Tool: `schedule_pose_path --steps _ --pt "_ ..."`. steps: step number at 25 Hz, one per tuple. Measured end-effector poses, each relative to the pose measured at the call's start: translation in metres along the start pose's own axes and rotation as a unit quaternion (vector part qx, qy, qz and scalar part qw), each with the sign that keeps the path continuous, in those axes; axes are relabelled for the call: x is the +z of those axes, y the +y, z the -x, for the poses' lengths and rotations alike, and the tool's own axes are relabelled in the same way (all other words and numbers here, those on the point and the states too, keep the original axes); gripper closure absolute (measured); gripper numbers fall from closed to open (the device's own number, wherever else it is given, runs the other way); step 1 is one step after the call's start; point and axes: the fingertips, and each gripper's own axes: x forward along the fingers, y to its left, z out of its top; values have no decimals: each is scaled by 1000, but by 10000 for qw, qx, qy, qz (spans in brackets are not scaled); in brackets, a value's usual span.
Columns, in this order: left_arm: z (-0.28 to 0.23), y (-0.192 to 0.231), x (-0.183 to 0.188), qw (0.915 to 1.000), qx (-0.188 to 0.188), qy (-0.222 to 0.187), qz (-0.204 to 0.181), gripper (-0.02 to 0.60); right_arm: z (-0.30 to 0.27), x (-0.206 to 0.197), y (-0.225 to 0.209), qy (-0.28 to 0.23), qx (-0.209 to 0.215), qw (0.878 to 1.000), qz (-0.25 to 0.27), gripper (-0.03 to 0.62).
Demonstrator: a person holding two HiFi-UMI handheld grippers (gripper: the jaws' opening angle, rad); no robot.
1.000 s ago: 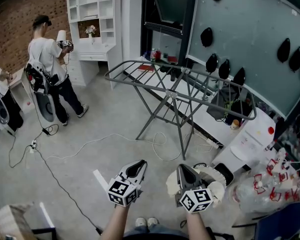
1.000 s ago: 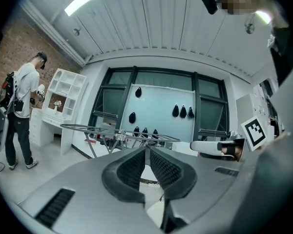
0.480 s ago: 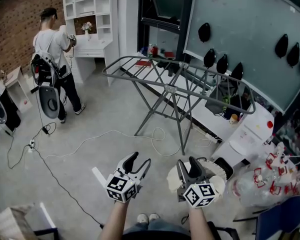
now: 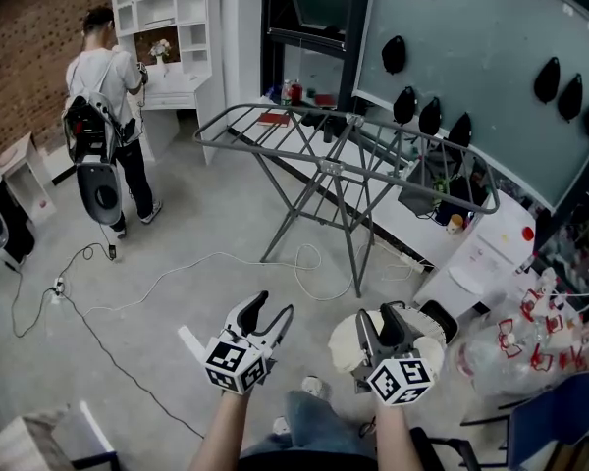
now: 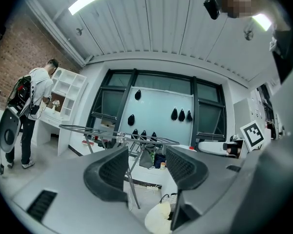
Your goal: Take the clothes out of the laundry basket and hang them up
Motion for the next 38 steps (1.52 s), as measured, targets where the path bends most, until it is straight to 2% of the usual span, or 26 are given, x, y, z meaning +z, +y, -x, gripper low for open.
schedule_pose_path --steps 9,17,25,32,38 --pt "-54 23 0 9999 -122 39 -6 344 -41 5 -30 -24 -101 9999 47 378" --pt "-146 75 0 9996 -220 130 -73 338 -133 15 -86 -106 -293 9995 -32 378" --pt "-275 140 3 9989 -134 311 -309 330 -258 35 -159 31 -406 9992 0 378" --pt "-402 187 23 9985 -251 378 -294 325 -359 67 -229 27 -597 9982 61 378" --pt "-460 204 32 9982 -360 361 -319 318 -401 81 -255 -36 -563 9981 241 378"
